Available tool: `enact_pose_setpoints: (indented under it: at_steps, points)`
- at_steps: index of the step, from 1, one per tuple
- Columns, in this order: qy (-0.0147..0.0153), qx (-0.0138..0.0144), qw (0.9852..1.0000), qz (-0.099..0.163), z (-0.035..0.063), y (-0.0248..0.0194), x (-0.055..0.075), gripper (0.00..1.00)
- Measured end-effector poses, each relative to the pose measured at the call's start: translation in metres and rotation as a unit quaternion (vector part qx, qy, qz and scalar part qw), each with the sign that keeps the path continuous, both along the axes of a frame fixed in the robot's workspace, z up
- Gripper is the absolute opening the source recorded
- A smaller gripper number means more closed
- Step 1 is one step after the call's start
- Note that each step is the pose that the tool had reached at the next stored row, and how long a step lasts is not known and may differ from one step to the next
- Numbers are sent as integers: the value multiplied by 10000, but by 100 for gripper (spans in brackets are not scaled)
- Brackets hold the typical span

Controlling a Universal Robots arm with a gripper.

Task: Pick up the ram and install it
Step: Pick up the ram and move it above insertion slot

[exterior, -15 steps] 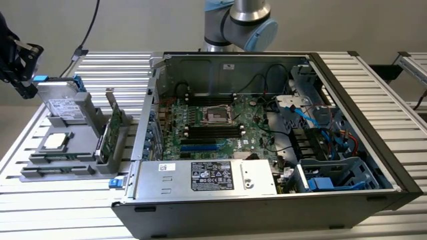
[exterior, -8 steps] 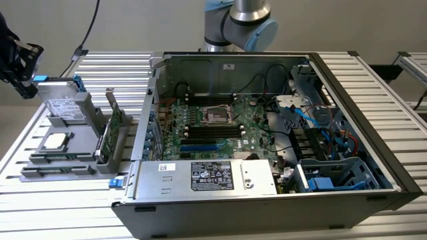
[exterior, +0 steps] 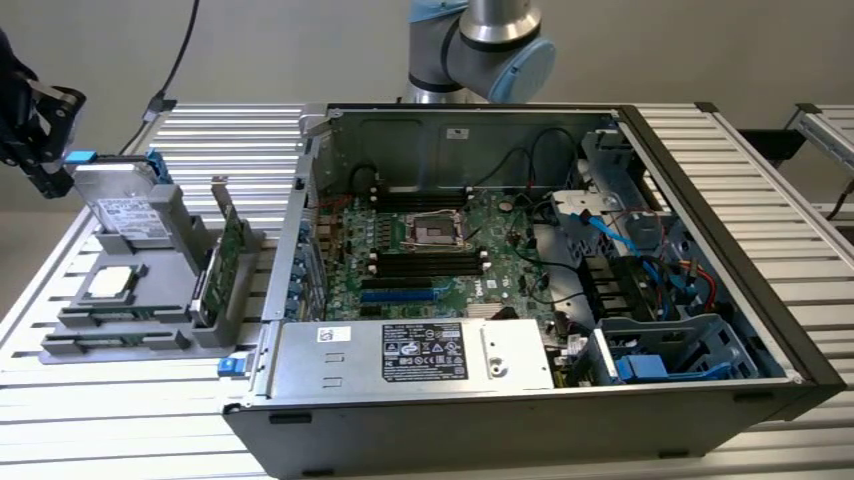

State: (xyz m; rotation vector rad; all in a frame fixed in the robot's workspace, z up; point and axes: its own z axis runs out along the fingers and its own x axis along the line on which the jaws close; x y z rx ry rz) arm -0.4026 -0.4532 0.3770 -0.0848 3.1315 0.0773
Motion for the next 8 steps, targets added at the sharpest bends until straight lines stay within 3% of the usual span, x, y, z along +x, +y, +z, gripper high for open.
enact_pose_setpoints:
  at_steps: [5,8]
  points:
    - [0,0,9997,255,0,-7,-33,10]
    - [0,0,9996,282,0,-6,-34,10]
